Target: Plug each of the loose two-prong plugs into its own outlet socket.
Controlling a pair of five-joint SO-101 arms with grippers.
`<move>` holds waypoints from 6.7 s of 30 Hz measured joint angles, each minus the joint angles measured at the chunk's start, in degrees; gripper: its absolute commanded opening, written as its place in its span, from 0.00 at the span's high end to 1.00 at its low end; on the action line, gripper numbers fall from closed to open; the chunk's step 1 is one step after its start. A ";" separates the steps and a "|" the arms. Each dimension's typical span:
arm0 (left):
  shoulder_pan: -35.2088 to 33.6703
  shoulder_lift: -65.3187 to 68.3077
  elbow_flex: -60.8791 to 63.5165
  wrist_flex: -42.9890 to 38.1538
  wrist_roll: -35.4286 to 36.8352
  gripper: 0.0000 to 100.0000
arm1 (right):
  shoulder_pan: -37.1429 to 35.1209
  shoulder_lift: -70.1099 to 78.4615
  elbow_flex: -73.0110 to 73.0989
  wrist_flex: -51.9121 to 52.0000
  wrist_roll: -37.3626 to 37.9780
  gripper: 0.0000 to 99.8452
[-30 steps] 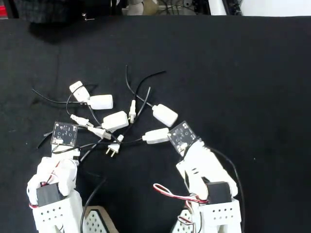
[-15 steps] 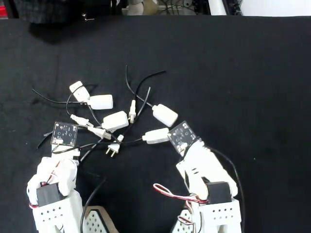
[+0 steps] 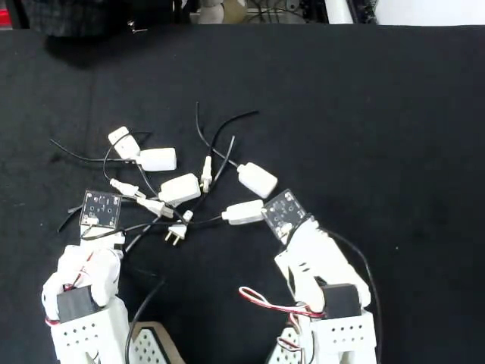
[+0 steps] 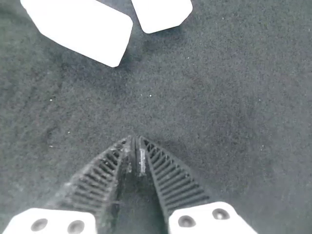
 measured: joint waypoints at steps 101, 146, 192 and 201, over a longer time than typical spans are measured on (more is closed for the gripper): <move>0.00 0.00 0.00 0.00 0.00 0.96 | 0.00 0.00 0.00 0.00 0.00 0.98; 0.00 0.00 0.00 0.00 0.00 0.96 | 0.00 0.00 0.00 0.00 0.00 0.98; 0.00 0.00 0.00 0.00 0.00 0.97 | -4.92 8.35 -10.73 -4.57 4.66 0.98; 0.00 0.00 -4.40 -0.09 0.00 0.96 | -4.92 46.51 -31.38 -9.76 -0.62 0.98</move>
